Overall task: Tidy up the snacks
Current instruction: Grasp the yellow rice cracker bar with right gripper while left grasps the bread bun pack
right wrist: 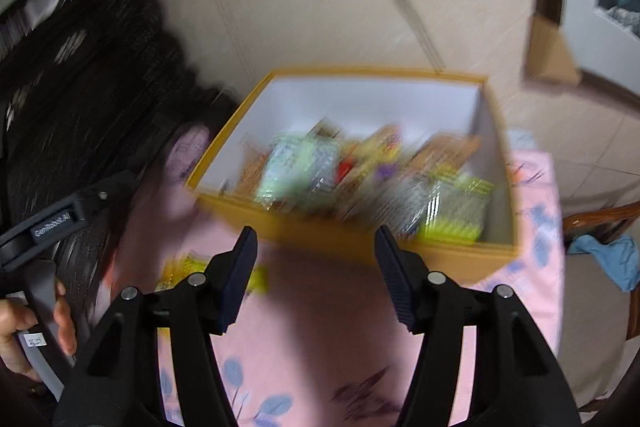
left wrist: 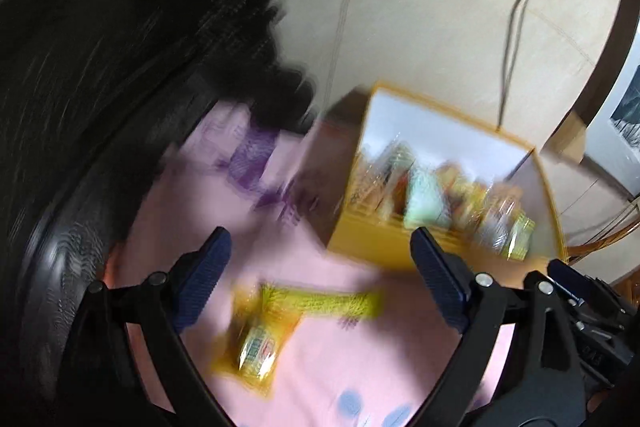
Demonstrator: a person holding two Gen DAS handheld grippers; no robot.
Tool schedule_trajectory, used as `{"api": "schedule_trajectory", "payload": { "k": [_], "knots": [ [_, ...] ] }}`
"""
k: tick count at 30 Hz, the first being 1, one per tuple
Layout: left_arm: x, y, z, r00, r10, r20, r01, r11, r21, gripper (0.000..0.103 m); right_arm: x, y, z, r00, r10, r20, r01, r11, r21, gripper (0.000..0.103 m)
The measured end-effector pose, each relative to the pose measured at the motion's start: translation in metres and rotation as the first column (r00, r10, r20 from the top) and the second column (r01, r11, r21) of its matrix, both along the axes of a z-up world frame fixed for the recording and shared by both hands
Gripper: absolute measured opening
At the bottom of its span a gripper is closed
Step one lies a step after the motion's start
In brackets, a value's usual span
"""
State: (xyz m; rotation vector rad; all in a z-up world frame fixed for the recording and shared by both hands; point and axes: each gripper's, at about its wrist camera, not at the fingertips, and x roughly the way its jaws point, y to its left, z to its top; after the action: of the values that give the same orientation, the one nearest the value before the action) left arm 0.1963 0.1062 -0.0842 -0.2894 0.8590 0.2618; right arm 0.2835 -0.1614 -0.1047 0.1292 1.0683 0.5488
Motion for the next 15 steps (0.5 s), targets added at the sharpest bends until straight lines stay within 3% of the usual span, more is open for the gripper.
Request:
{"api": "schedule_trajectory", "payload": {
  "k": [3,8,15],
  "knots": [
    [-0.042,0.012,-0.029,0.998,0.047,-0.048,-0.048,0.999,-0.011,0.092,-0.029,0.041,-0.022,0.985,0.172,-0.001,-0.172,0.985,-0.016,0.061],
    [-0.075,0.021,-0.061,0.984,0.017,-0.176,-0.013,1.000,0.025,0.092,-0.051,0.106,-0.043,0.877,0.466,0.120,-0.449,0.882,-0.141,0.061],
    [-0.088,0.030,-0.077,0.971,-0.001,-0.240,0.009,0.999,0.033,0.092,-0.038,0.157,-0.074,0.777,0.624,0.088,-0.601,0.775,-0.195,0.061]
  ]
}}
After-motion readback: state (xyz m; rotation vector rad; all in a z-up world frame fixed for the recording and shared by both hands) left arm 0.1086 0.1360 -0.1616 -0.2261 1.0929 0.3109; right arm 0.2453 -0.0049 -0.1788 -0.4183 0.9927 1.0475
